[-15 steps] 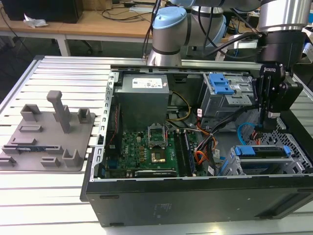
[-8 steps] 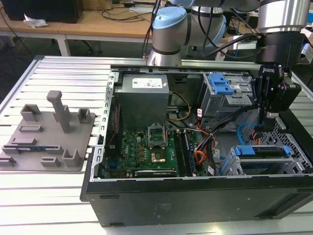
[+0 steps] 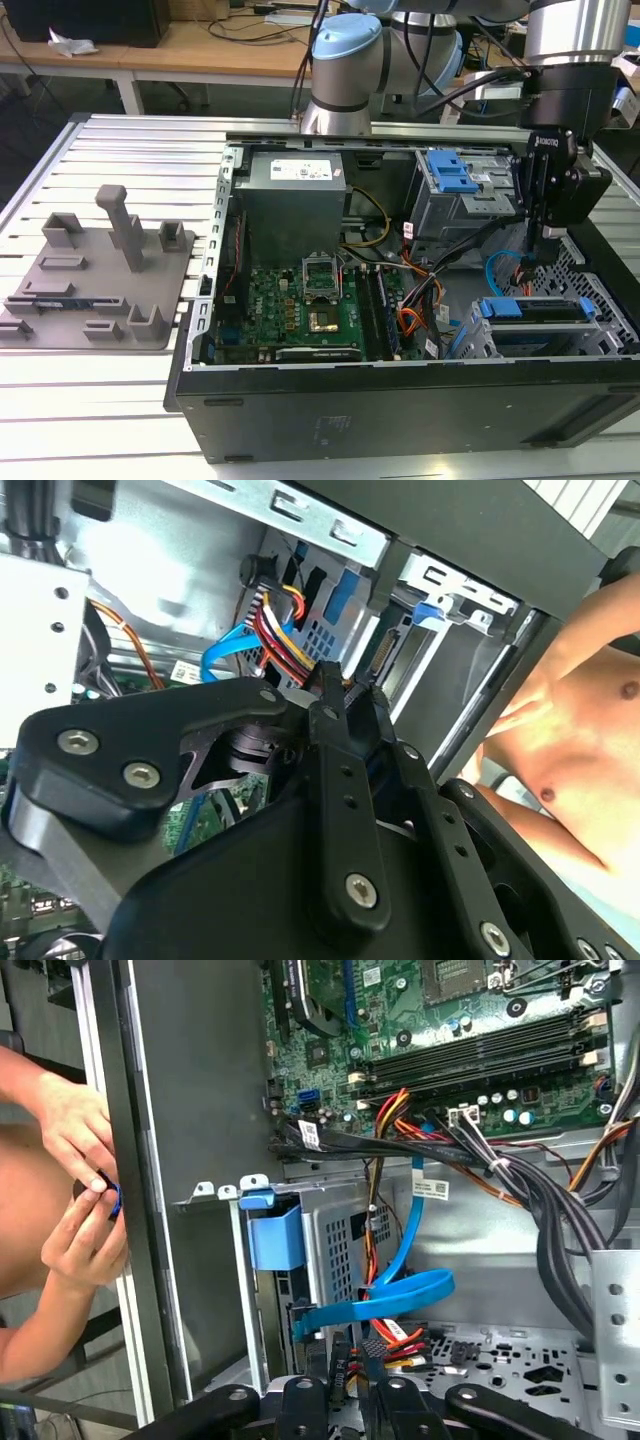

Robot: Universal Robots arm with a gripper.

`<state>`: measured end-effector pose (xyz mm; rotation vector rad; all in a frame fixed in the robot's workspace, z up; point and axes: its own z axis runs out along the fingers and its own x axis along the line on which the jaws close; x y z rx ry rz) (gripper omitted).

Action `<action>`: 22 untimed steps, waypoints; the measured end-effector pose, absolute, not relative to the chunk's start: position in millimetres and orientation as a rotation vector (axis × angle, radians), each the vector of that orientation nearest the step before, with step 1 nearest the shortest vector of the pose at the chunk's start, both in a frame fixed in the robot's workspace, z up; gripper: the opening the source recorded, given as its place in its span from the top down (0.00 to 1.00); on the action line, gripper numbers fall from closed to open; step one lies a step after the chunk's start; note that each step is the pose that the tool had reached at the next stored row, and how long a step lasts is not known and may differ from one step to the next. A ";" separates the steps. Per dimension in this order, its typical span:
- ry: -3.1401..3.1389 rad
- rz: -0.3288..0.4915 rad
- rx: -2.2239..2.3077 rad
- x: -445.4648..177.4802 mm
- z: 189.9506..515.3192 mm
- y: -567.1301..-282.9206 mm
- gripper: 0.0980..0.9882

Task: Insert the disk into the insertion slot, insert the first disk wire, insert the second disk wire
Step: 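Insert the first disk wire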

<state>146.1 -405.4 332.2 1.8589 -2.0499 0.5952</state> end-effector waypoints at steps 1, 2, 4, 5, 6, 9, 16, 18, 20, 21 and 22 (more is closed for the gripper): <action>-2.050 0.595 1.859 146.1 332.2 -403.7 0.82; -2.050 0.595 1.859 146.1 332.2 -402.6 0.82; -2.050 0.595 1.859 146.1 332.2 -401.4 0.82; -2.050 0.595 1.859 146.1 332.2 -401.2 0.82; -2.049 0.596 1.859 146.1 332.0 -400.9 0.82; -2.047 0.600 1.857 146.1 331.1 -400.8 0.82; -2.041 0.607 1.852 146.3 328.3 -400.9 0.93; -2.041 0.607 1.852 146.5 328.0 -400.8 0.93; -2.026 0.583 1.851 149.6 327.9 -400.8 0.93; -2.009 0.556 1.848 151.8 328.3 -400.8 0.93; -1.998 0.540 1.847 152.9 329.5 -400.8 0.93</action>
